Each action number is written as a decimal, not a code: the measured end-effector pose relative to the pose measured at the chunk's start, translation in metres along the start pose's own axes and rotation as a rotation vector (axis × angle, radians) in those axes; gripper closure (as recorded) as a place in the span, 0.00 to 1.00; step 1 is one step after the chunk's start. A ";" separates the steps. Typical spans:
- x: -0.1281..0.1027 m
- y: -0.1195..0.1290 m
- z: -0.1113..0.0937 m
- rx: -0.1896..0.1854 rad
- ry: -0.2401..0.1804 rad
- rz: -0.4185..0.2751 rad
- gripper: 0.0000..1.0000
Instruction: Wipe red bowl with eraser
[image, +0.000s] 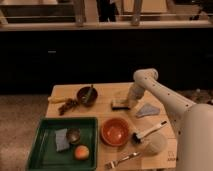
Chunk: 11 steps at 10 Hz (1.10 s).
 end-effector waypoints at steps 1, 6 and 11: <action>-0.002 0.001 0.000 0.003 -0.001 0.000 0.23; -0.018 0.002 -0.001 0.012 0.003 -0.005 0.20; -0.030 -0.007 0.005 0.010 0.033 0.057 0.20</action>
